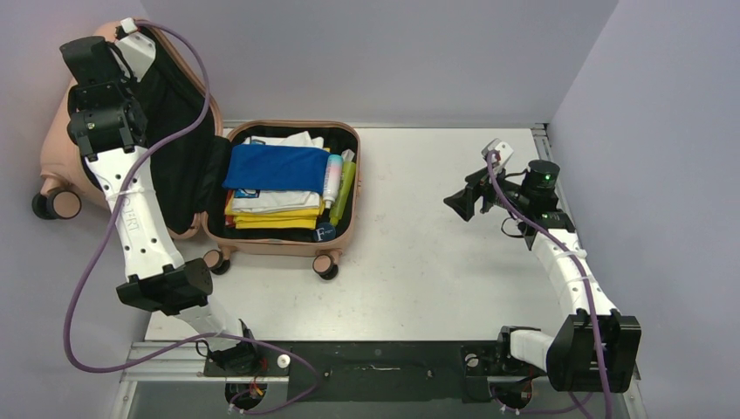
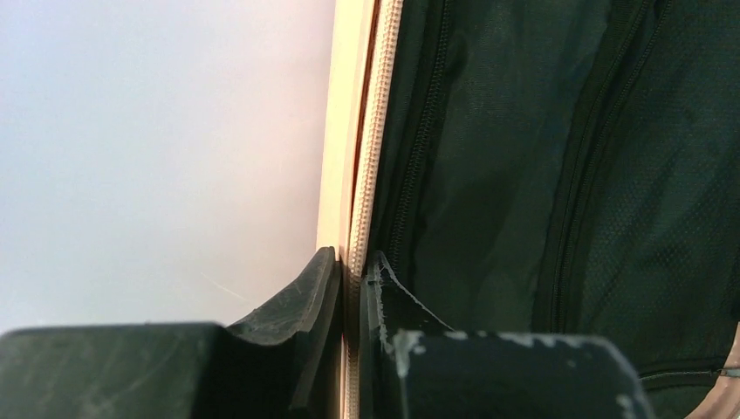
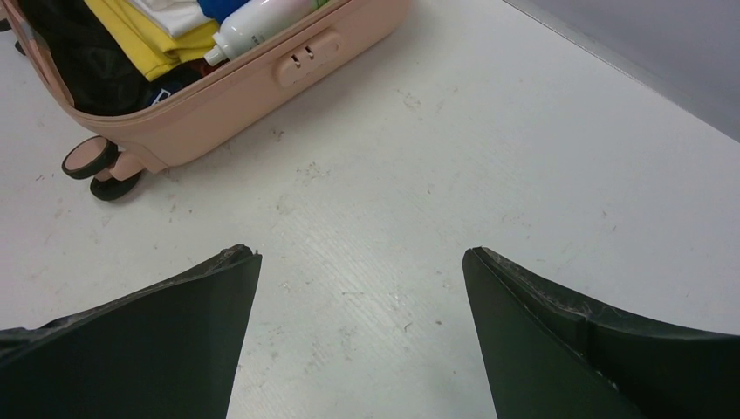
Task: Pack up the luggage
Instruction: Close the luggage at the center of the board.
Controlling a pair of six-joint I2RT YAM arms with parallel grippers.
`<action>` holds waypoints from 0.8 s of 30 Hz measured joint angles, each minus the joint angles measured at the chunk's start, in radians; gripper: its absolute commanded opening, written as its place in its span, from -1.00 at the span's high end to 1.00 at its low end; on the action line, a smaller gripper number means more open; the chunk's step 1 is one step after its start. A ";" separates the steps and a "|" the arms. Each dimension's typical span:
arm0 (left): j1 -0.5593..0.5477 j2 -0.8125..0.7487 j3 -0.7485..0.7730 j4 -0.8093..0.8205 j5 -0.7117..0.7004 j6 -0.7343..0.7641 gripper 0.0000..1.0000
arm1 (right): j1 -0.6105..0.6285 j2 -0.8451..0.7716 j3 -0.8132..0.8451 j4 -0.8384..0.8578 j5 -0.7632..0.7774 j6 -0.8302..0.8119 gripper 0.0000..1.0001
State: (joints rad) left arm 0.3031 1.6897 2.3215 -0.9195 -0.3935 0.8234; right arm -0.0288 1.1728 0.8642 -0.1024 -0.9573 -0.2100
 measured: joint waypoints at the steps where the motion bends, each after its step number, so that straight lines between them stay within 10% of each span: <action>1: 0.000 0.000 0.000 -0.002 0.000 0.000 1.00 | 0.005 0.003 0.000 0.006 0.002 0.012 -0.79; 8: -0.077 -0.008 -0.004 -0.022 -0.036 -0.010 1.00 | 0.226 0.124 0.087 0.045 0.096 0.116 -0.80; 12: -0.338 -0.113 -0.124 -0.005 -0.126 -0.036 1.00 | 0.332 0.250 0.197 0.104 0.101 0.260 -0.97; 24: -0.596 -0.150 -0.290 0.083 -0.120 -0.170 1.00 | 0.475 0.824 0.455 0.710 0.025 1.101 -0.44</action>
State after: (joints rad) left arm -0.2932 1.5398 2.0319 -0.8368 -0.5133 0.6533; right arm 0.4458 1.9968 1.3193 0.6075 -0.9325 0.8906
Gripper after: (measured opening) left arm 0.171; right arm 0.742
